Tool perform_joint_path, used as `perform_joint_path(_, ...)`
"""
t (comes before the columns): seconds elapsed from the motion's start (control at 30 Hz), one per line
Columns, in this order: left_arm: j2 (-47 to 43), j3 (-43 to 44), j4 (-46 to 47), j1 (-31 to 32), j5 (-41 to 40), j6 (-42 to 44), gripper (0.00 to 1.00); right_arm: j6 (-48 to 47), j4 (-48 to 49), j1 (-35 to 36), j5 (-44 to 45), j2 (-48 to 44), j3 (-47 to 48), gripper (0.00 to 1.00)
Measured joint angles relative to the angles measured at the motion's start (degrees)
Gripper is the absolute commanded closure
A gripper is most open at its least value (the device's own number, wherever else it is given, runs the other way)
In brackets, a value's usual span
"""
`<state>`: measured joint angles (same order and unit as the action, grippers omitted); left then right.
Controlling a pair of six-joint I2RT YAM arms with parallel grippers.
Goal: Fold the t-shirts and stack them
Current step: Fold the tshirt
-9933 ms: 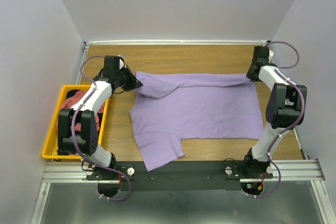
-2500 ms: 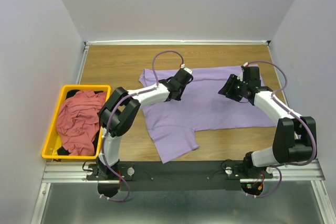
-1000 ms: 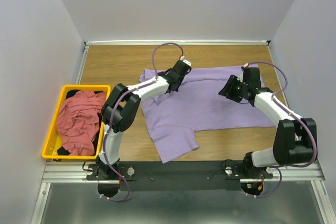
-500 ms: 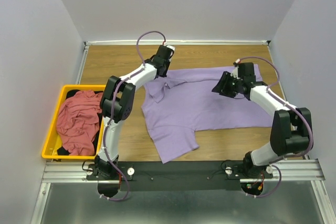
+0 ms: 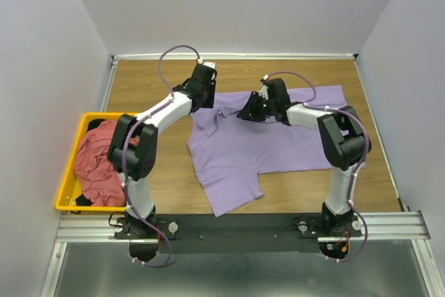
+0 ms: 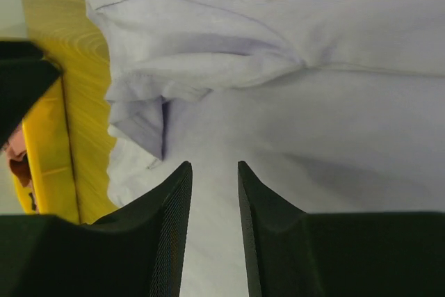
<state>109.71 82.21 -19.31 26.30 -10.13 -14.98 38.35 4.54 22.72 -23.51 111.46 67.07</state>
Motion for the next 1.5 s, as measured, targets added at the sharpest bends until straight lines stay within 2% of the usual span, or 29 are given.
perform_joint_path(0.07,-5.1,-3.2,0.4,-0.4,0.0,-1.5,0.47,1.9,2.3,1.5,-0.3,2.8,1.1,0.60)
perform_joint_path(0.17,-12.5,-7.7,1.1,-0.9,0.0,-3.9,0.47,3.9,4.9,3.3,-0.3,5.9,3.3,0.59)
perform_joint_path(0.33,-19.3,-14.6,2.6,-1.0,0.1,-6.6,0.46,7.3,8.3,5.0,0.4,9.0,5.6,0.58)
perform_joint_path(0.6,-21.9,-22.2,2.8,-1.0,1.2,-8.5,0.46,12.7,12.5,5.7,2.6,11.5,5.6,0.57)
perform_joint_path(0.9,-23.6,-24.2,3.2,-1.0,2.3,-8.7,0.46,14.9,12.7,6.2,5.3,12.2,5.7,0.57)
perform_joint_path(1.0,-23.7,-24.3,3.5,-1.0,2.3,-8.7,0.46,15.5,13.2,6.3,5.6,12.4,5.8,0.60)
perform_joint_path(1.27,-23.9,-25.4,3.9,-1.0,3.3,-8.6,0.47,16.0,13.3,6.4,6.7,12.7,6.0,0.87)
perform_joint_path(1.5,-23.9,-25.9,4.1,-1.0,5.1,-8.7,0.47,16.0,11.8,6.5,7.4,12.3,5.9,0.89)
